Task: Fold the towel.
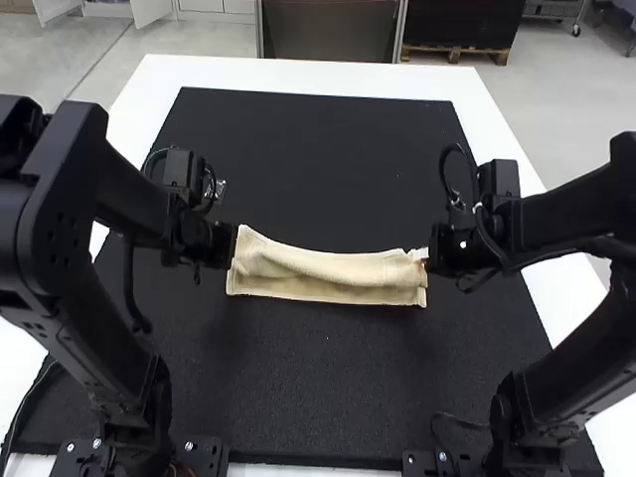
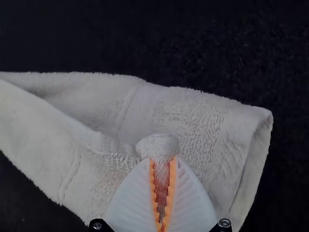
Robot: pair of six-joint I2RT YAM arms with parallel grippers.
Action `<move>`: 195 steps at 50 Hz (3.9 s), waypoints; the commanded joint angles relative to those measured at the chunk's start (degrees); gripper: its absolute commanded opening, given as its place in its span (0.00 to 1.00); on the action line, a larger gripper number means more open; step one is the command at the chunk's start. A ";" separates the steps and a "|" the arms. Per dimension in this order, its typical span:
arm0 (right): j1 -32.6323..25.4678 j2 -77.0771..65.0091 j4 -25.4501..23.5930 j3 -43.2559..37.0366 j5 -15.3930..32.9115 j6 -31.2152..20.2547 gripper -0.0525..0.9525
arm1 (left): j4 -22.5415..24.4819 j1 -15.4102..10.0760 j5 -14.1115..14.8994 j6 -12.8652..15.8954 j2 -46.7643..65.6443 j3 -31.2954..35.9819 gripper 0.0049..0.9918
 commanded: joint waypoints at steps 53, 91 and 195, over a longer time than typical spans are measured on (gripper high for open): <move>-5.80 -1.29 7.29 -1.00 3.86 0.00 0.96 | 10.03 5.48 -2.67 -0.30 -8.78 -3.39 0.98; -4.31 2.31 0.53 -0.04 0.52 -4.04 0.95 | 3.26 12.07 1.11 -1.70 -11.59 1.09 0.98; 2.64 17.17 7.12 3.48 -0.80 -5.18 0.03 | 0.01 12.24 1.11 -6.71 -17.04 1.80 0.98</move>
